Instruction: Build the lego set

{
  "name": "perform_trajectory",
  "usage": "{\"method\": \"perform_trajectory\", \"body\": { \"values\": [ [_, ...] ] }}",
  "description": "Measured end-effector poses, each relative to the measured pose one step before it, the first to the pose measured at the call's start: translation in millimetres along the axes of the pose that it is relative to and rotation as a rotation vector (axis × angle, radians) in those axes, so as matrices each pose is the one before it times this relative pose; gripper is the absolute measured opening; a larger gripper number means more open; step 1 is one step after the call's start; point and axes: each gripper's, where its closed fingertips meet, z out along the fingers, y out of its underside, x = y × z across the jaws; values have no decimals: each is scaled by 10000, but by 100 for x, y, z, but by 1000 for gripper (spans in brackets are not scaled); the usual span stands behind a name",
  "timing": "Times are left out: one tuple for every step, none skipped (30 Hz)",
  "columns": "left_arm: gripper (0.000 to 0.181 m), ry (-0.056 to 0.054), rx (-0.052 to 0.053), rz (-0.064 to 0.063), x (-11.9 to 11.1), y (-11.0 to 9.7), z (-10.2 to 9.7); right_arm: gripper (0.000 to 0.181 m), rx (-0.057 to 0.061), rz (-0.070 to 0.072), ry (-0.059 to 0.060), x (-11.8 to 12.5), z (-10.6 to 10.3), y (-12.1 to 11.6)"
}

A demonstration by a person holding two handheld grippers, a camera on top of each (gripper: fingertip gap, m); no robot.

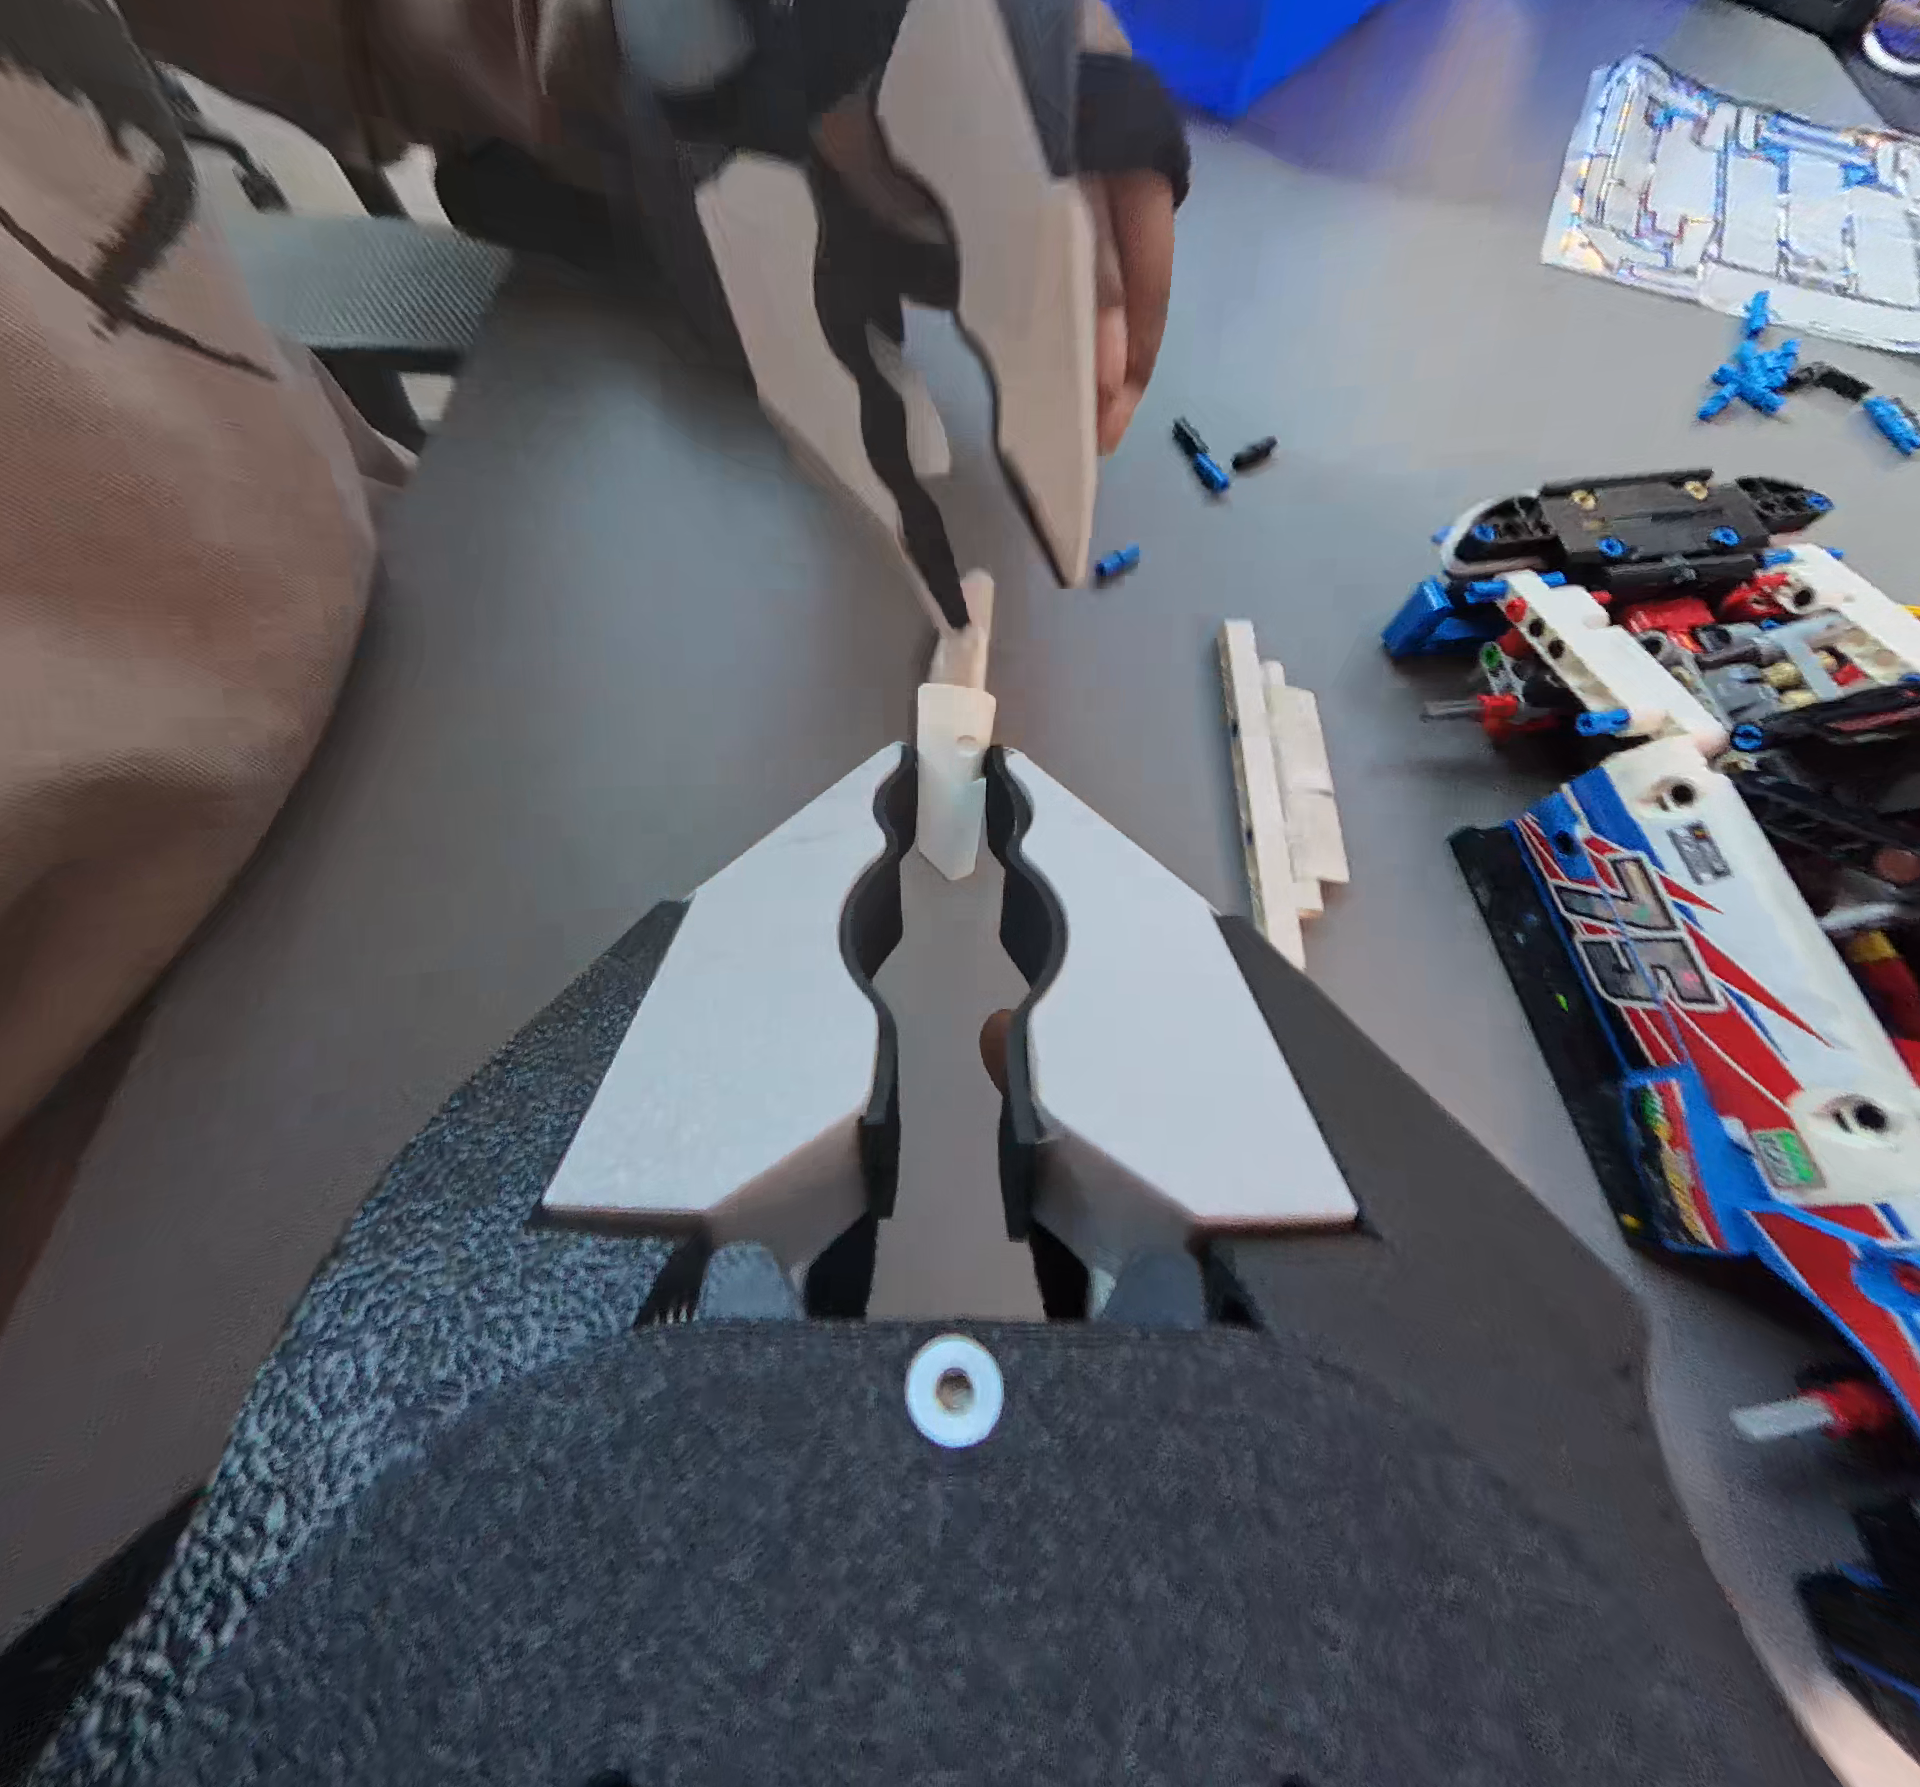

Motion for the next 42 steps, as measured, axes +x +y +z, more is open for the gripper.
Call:
{"method": "perform_trajectory", "body": {
  "values": [
    [24,596,-250,-1348,-112,817,-132,11,-588,-330,277,299,100,1020],
    [31,542,-251,-1087,-44,734,-142,11,-476,-265,122,31,266,842],
    [35,504,-254,-825,105,700,-71,11,-359,-170,35,-111,345,604],
    [38,466,-301,-616,214,729,61,11,-242,-147,53,-84,384,357],
    [39,395,-383,-428,258,806,192,11,-223,-163,50,-101,361,274],
    [40,388,-395,-223,398,744,273,11,-246,-190,65,-80,331,267],
    [41,303,-339,-83,399,608,308,11,-189,-184,55,-79,285,187],
    [41,175,-273,-2,283,461,330,11,-125,-116,-15,-162,234,115],
    [39,56,-191,63,122,313,309,11,-63,-52,-3,-96,189,40],
    [37,109,-173,98,205,229,257,11,-50,-42,4,-68,145,40],
    [33,120,-21,44,212,-73,154,11,-69,-38,-17,-71,108,83],
    [32,74,-90,63,129,-12,112,10,-59,-23,28,0,76,71],
    [28,66,-42,39,104,-73,70,10,-29,-16,29,16,50,27],
    [25,108,-40,-37,147,-38,65,10,14,-5,-14,-26,3,-45],
    [20,169,-5,-131,196,-32,65,10,12,22,-16,-6,24,-40],
    [15,79,41,-146,36,-43,59,10,-1,-3,18,37,42,2],
    [14,-54,50,-24,-107,-35,15,10,10,-36,17,12,31,-22],
    [14,-39,47,43,-47,-26,6,10,29,-65,-1,-48,20,-55],
    [13,-67,57,78,-47,-38,9,10,8,-70,33,-2,37,-17],
    [13,-146,77,153,-95,-59,21,11,23,-83,42,6,10,-17],
    [13,-139,76,183,-42,-61,12,10,61,-87,53,12,9,-30],
    [13,-146,122,151,-60,-89,28,10,140,-107,88,63,-28,-63],
    [13,-88,214,21,-43,-193,4,10,179,-92,132,152,-48,-31],
    [13,-16,265,-116,-60,-278,-74,10,243,-94,41,39,-117,-21],
    [13,-51,272,-136,-203,-342,-173,11,399,-38,18,39,-221,-184],
    [13,-93,291,-121,-326,-445,-284,11,526,49,-2,70,-318,-346],
    [13,-40,295,-157,-278,-512,-330,11,545,97,-10,104,-383,-415],
    [13,45,241,-203,-143,-437,-269,11,410,118,50,251,-375,-322],
    [13,68,130,-187,-46,-234,-173,11,294,67,67,255,-319,-275],
    [13,-12,49,-101,-91,-63,-96,11,242,29,40,192,-224,-317],
    [13,-23,45,-25,-39,-46,-67,11,196,48,-8,92,-127,-296],
    [13,41,11,-59,62,-23,-55,11,120,78,-32,53,-31,-177],
    [13,23,10,-62,40,-28,-26,11,9,52,-16,29,38,7],
    [13,8,-24,-14,20,26,-5,11,-67,-10,0,10,94,147],
    [13,15,-72,6,47,104,18,11,-73,-28,-16,-49,109,141],
    [13,23,-43,-4,57,76,38,11,-26,-8,-40,-90,116,56],
    [13,36,-15,-30,79,27,35,11,-21,-2,-37,-77,95,7],
    [13,63,-24,-35,98,43,40,11,-24,-20,-14,-34,77,-4],
    [13,36,-35,-28,55,60,50,11,-16,-35,-13,-43,62,-10],
    [13,24,-51,-2,49,82,56,11,-37,-32,-10,-39,54,4],
    [13,35,-51,2,61,82,56,11,-41,-36,12,-14,59,50],
    [13,30,-25,-10,55,41,46,11,-52,-33,-17,-72,49,61]
  ]
}}
